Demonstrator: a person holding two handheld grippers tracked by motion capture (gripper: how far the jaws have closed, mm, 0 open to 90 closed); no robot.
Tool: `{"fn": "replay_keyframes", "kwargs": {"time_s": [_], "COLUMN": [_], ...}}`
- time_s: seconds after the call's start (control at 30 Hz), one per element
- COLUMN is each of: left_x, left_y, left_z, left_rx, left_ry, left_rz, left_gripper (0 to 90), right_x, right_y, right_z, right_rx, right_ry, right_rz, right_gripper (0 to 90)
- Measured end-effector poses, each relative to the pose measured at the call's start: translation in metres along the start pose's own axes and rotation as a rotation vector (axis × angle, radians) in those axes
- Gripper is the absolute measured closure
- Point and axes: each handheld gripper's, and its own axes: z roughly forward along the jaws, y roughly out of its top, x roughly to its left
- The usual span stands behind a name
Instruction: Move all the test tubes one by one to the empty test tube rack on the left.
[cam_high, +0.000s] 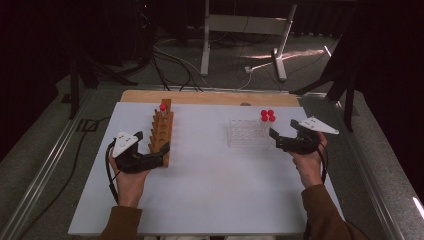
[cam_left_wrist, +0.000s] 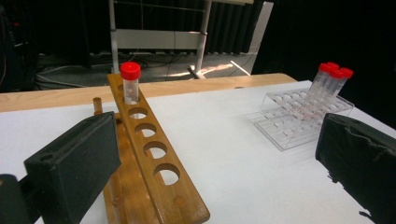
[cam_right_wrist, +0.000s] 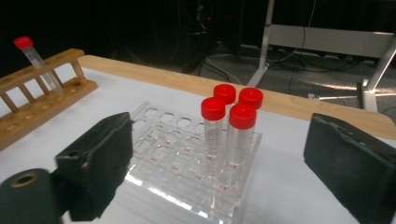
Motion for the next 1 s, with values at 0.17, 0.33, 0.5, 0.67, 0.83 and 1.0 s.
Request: {"fn": "replay_keyframes", "kwargs": {"time_s": [0.17,0.33,0.5,0.67,0.83,1.0], "left_x": [0.002,0.003,0.004,0.006,0.008,0.007], "left_y": [-0.004,-0.003,-0.001,-0.002,-0.003,-0.002], "left_z": [-0.001,-0.006,-0.01,-0.012,-0.014,-0.016], "left_rx": [0.003,-0.019,-0.039,-0.04,-0.044,-0.048], "left_ry": [0.004,0.004,0.001,0.008,0.012,0.013], "left_rz": [-0.009,-0.026,-0.039,-0.048,-0.054,-0.051], "left_gripper": [0.5,0.5,0.6,0.6,0.6,0.6], "right_x": [-0.003,-0.007,-0.008,-0.01,-0.012,-0.014], "right_y": [-0.003,-0.011,-0.017,-0.024,-0.027,-0.03], "right_z": [0.014,0.029,0.042,0.055,0.062,0.067], "right_rx": [0.024,0.042,0.052,0.09,0.089,0.093], "right_ry": [-0.032,-0.045,-0.071,-0.081,-0.096,-0.101], "right_rz": [-0.008,-0.008,-0.017,-0.021,0.003,0.002], "right_gripper": [19.3,38.3,56.9,67.1,69.0,70.5]}}
